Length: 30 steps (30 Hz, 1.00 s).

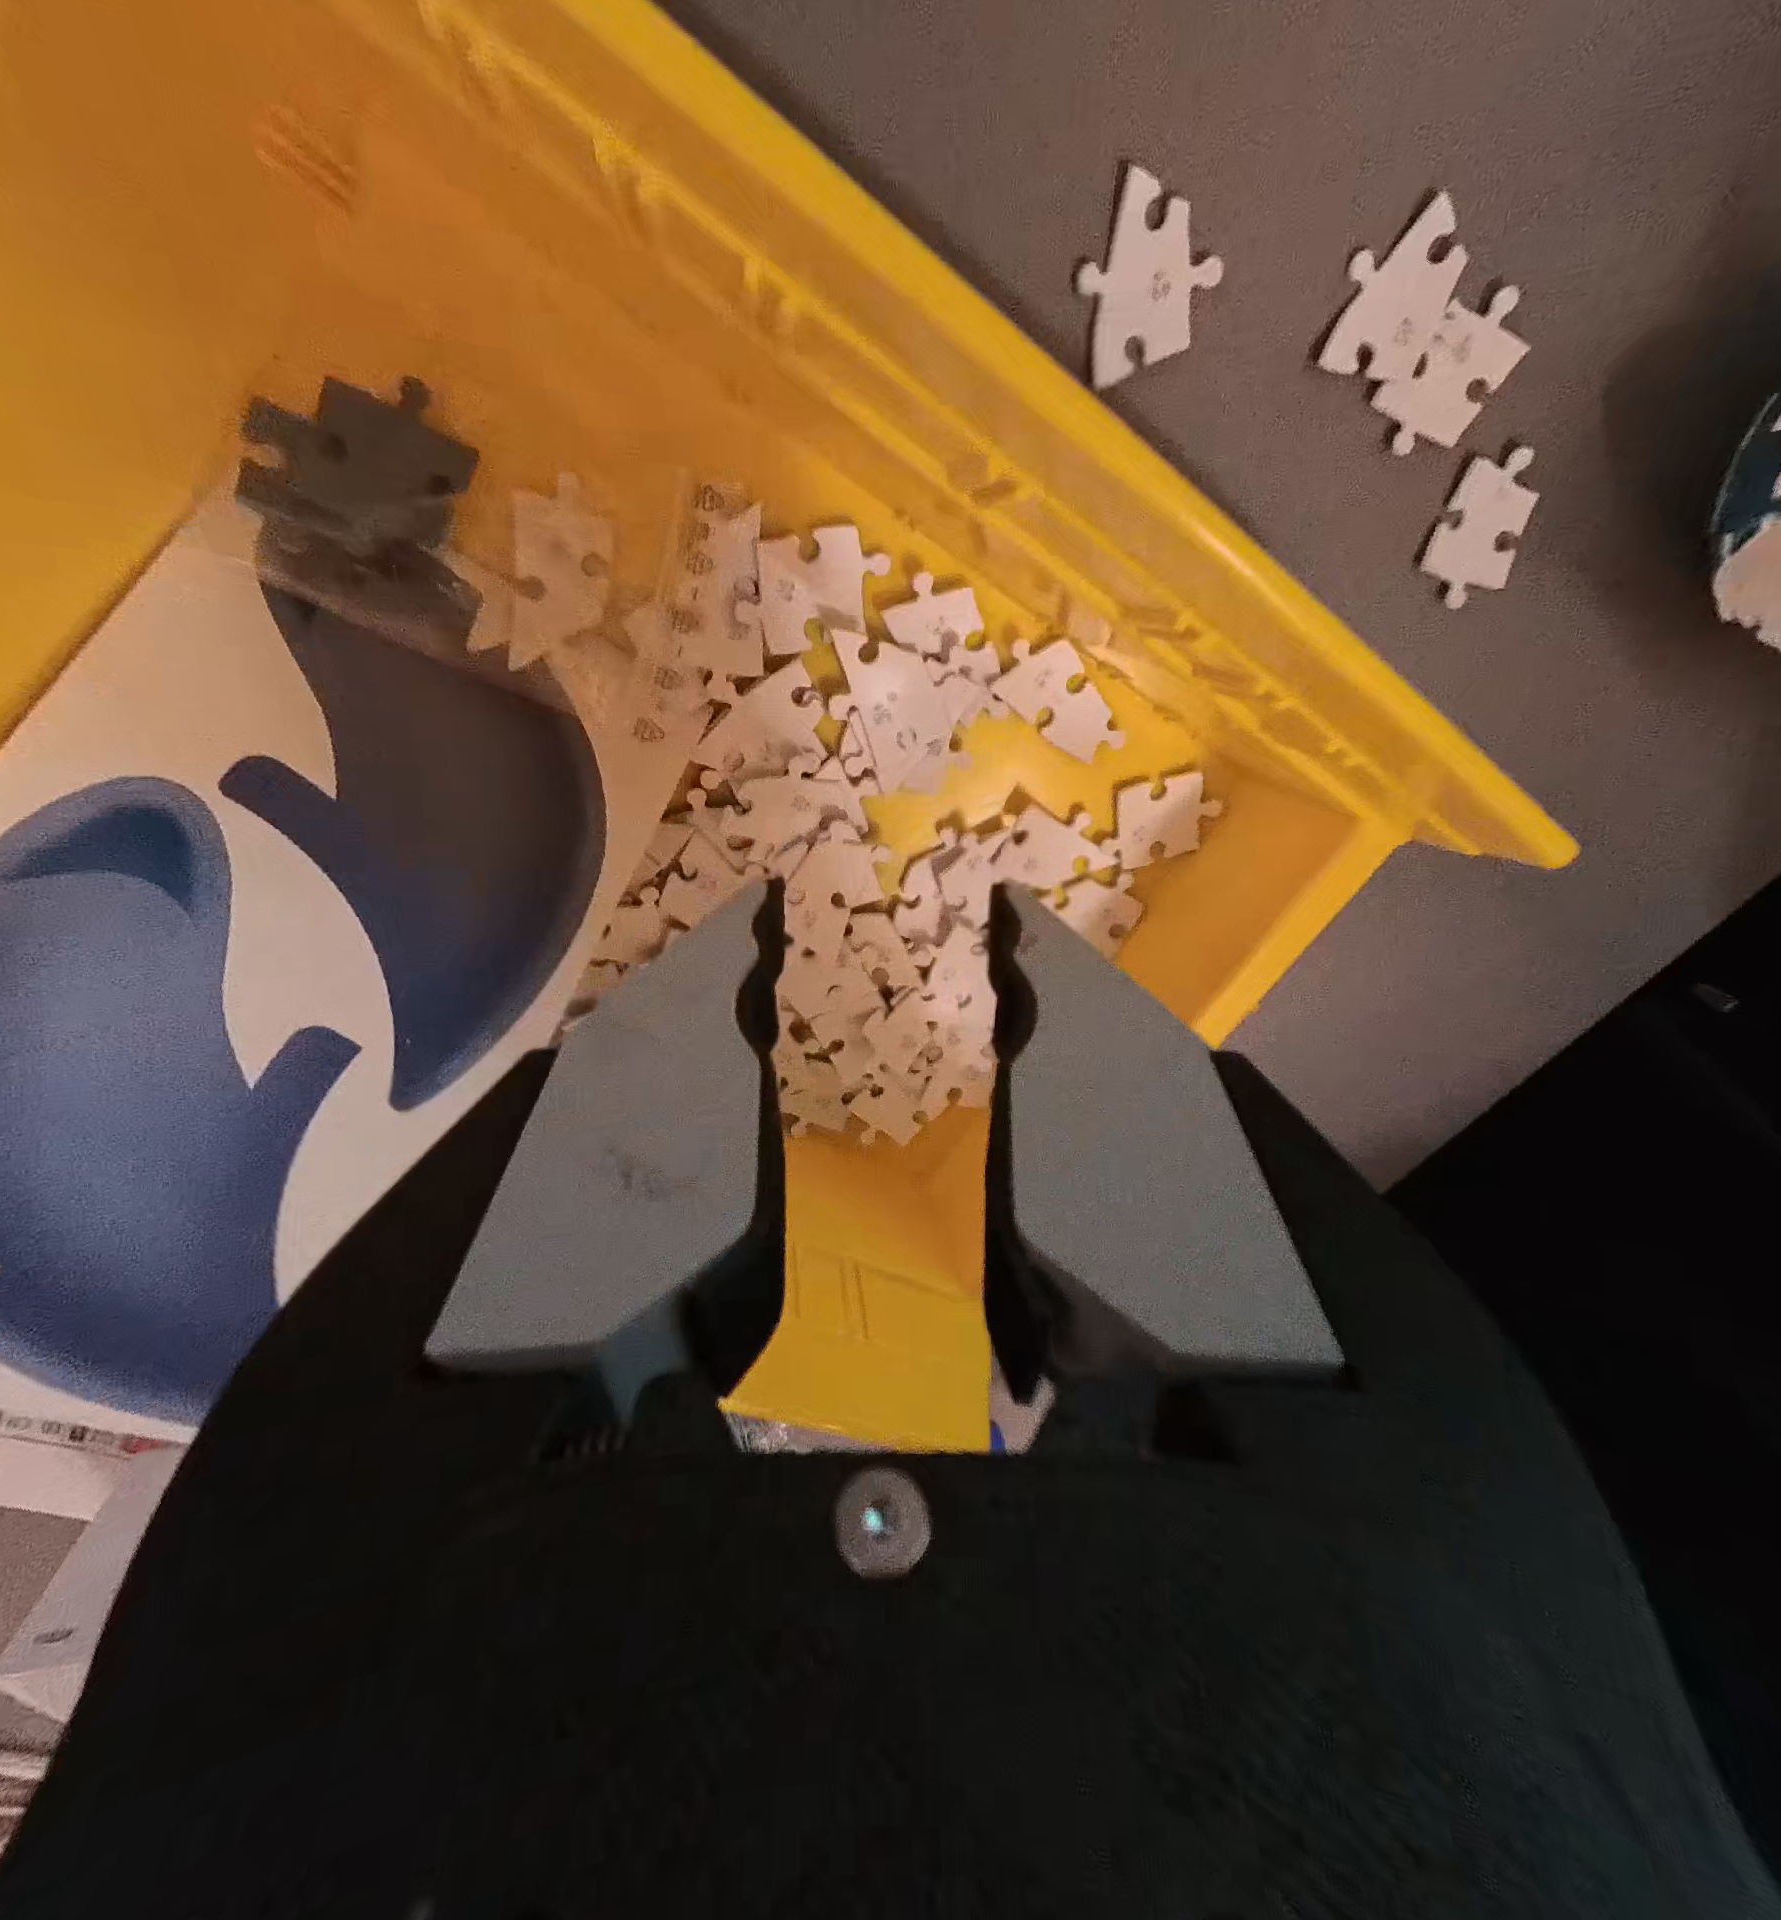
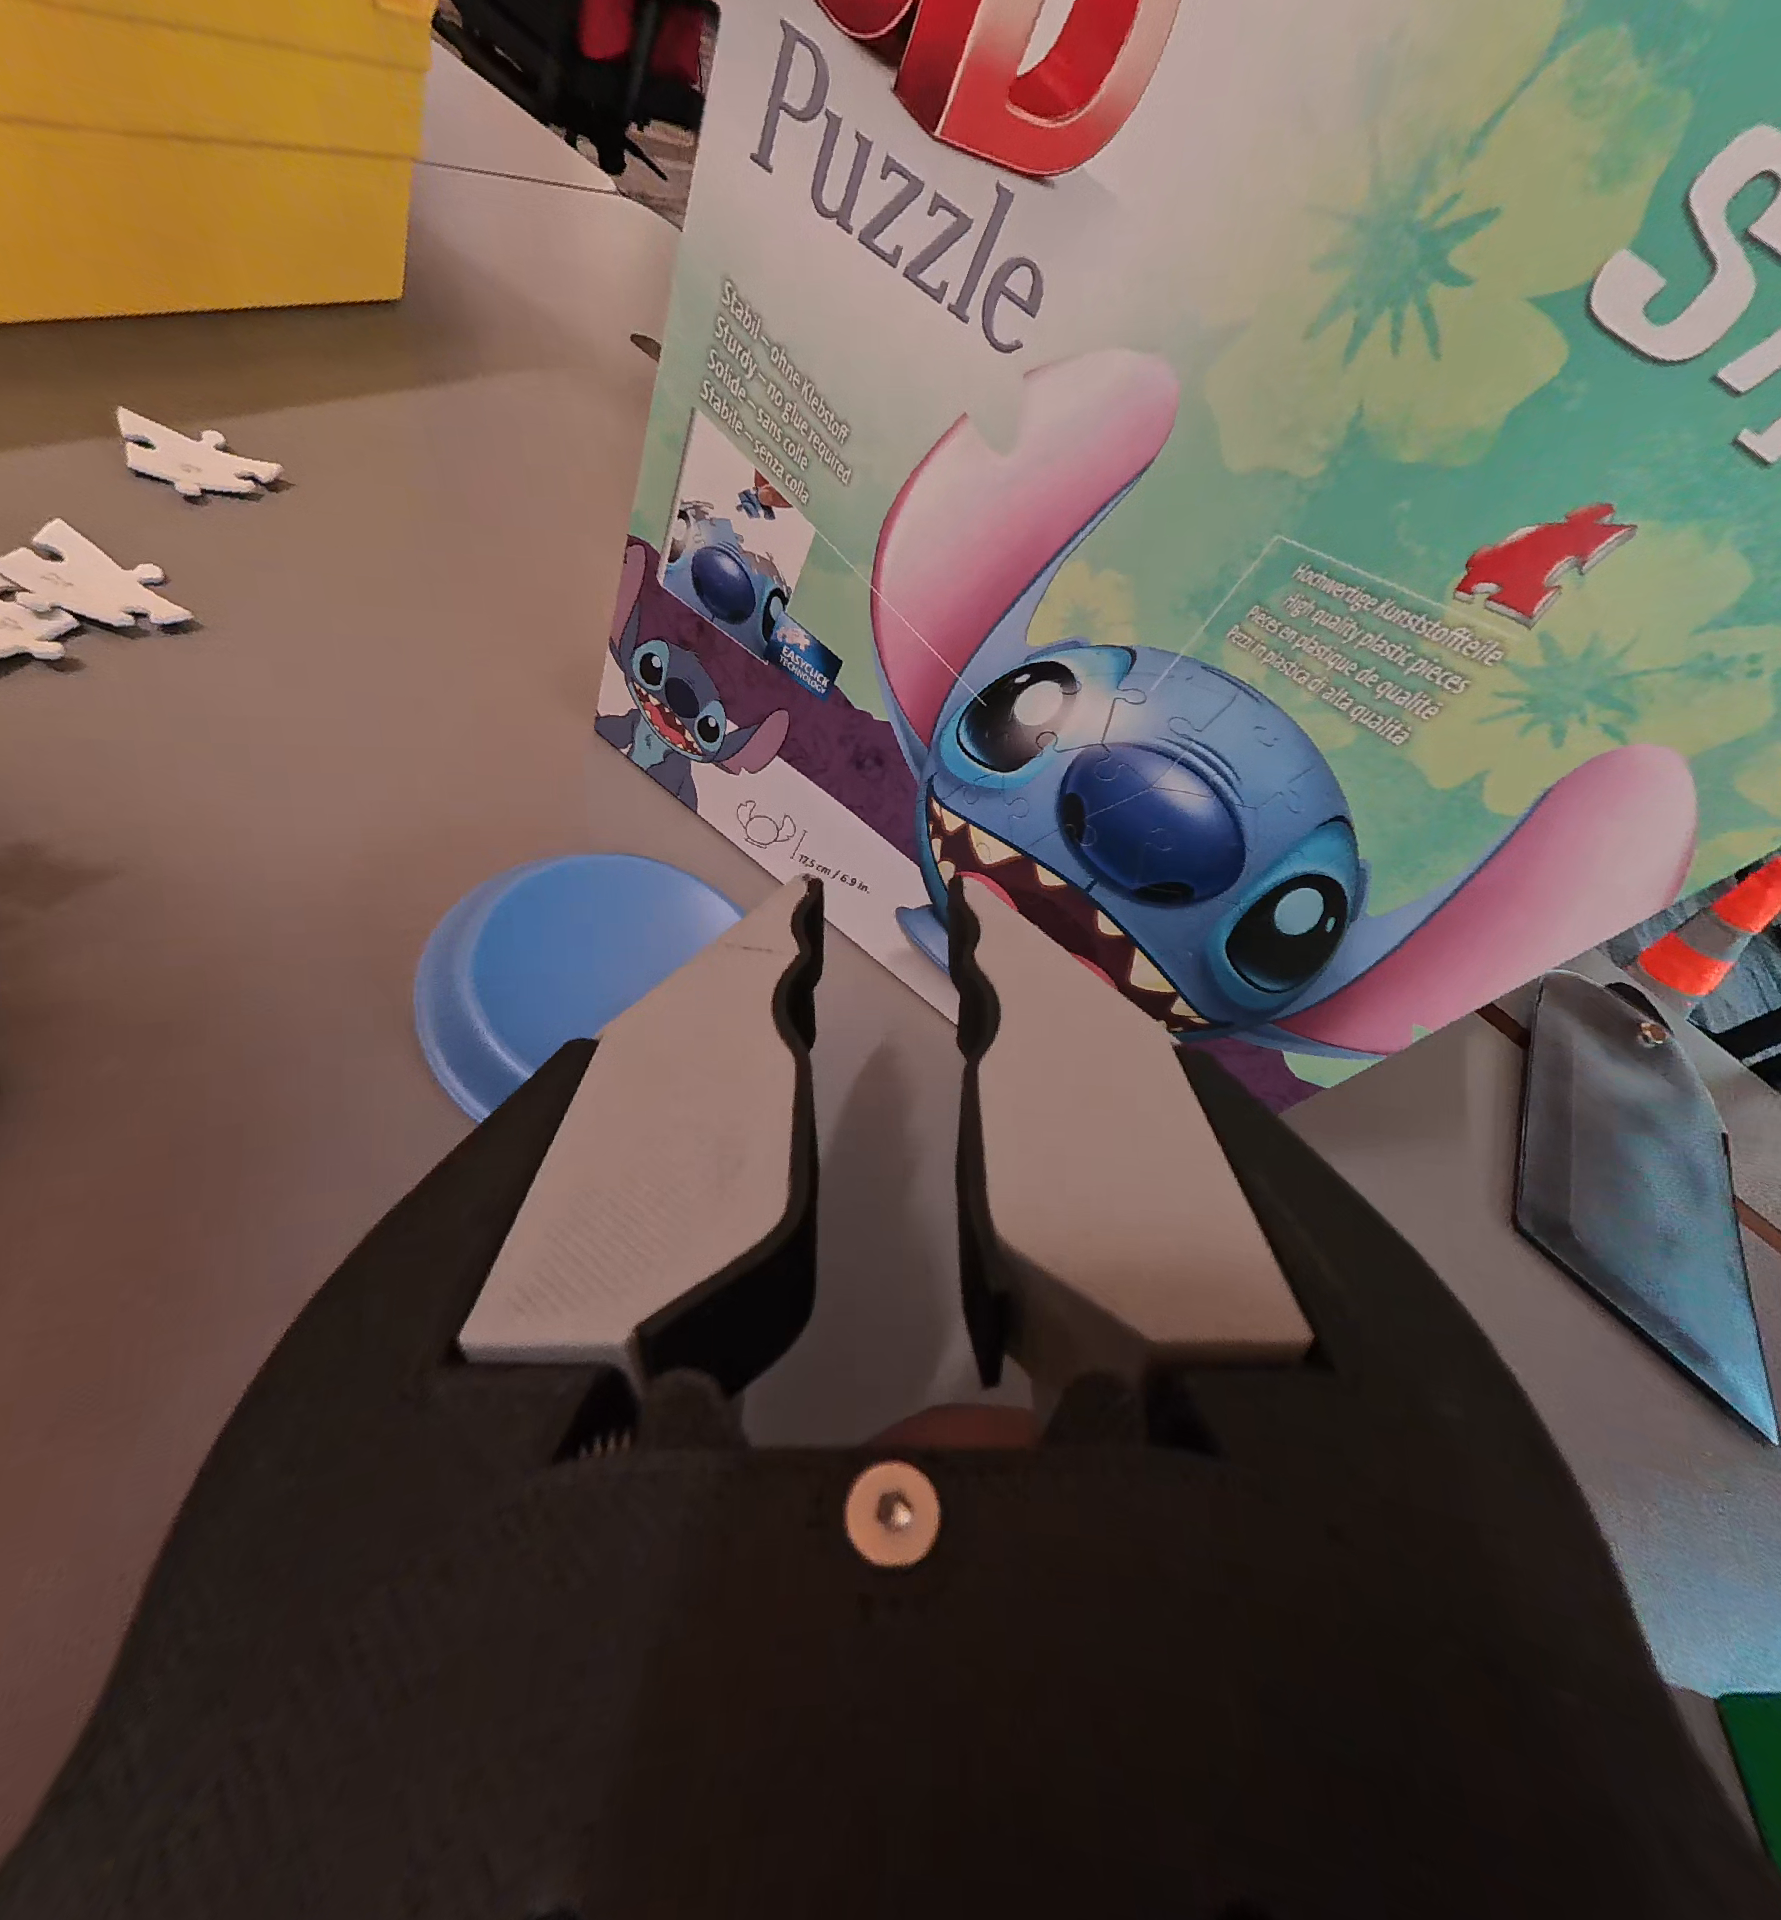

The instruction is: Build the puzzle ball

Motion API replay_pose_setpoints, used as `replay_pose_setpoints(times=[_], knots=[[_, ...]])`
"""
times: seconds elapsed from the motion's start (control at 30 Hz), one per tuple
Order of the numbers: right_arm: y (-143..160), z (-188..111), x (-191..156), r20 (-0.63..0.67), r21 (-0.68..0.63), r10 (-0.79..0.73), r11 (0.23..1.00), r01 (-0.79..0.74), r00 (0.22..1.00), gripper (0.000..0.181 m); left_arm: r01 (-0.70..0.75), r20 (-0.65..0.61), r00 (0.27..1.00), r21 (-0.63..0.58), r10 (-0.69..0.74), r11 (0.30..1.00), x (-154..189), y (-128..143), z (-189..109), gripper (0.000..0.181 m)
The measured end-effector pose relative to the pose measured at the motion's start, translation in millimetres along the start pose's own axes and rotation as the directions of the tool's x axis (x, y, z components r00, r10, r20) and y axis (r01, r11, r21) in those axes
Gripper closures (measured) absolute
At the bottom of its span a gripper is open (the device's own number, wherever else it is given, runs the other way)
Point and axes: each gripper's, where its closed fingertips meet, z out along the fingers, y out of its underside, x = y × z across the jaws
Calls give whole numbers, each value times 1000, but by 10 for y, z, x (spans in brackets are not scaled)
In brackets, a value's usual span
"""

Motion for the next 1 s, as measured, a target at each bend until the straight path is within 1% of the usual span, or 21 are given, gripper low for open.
replay_pose_setpoints(times=[0.03,0.13,0.2,0.23,0.3,0.37,0.47,0.53,0.57,0.67,0.77,0.8,0.83,0.93,1.0], knots=[[-1,2,-5,1,1,-1,1000,1,1000,161,-1,-2,1000,-10,0,1000,9,78,47,144],[11,12,-12,1,-5,0,1000,0,1000,161,-6,-40,999,-91,2,996,62,330,258,144],[26,22,-13,3,-11,5,1000,-5,1000,161,-25,-40,999,-137,20,990,57,422,418,144],[29,24,-11,2,-11,7,1000,-7,1000,161,-28,-24,999,-156,25,987,22,438,496,148],[37,29,-7,0,-14,10,1000,-10,1000,161,-25,17,999,-165,28,986,-69,382,618,154],[42,29,2,-4,-16,12,1000,-12,1000,161,-29,15,999,-143,32,989,-104,244,694,154],[40,19,23,-13,-13,15,1000,-15,1000,161,-47,56,997,-84,52,995,-235,-4,711,147],[49,19,33,-12,-14,21,1000,-21,1000,161,-52,89,994,-57,57,997,-337,-116,697,149],[58,21,37,-11,-18,23,1000,-23,1000,161,-50,83,995,-53,54,997,-356,-141,696,151],[71,30,37,-7,-22,23,999,-23,1000,161,-22,22,1000,-29,22,999,-332,-208,715,150],[66,26,30,-5,-21,18,1000,-18,1000,162,-10,-59,998,-19,9,1000,-230,-253,770,146],[63,23,32,-7,-21,15,1000,-16,1000,162,-11,-64,998,-25,9,1000,-217,-257,796,146],[55,16,35,-8,-18,14,1000,-14,1000,162,-15,-57,998,-25,14,1000,-219,-272,805,151],[35,-6,56,-17,-9,15,1000,-15,1000,163,-24,-73,997,-43,20,999,-150,-279,812,146],[25,-19,72,-21,-3,20,1000,-20,1000,163,-30,-190,982,-83,14,996,78,-216,811,144]])
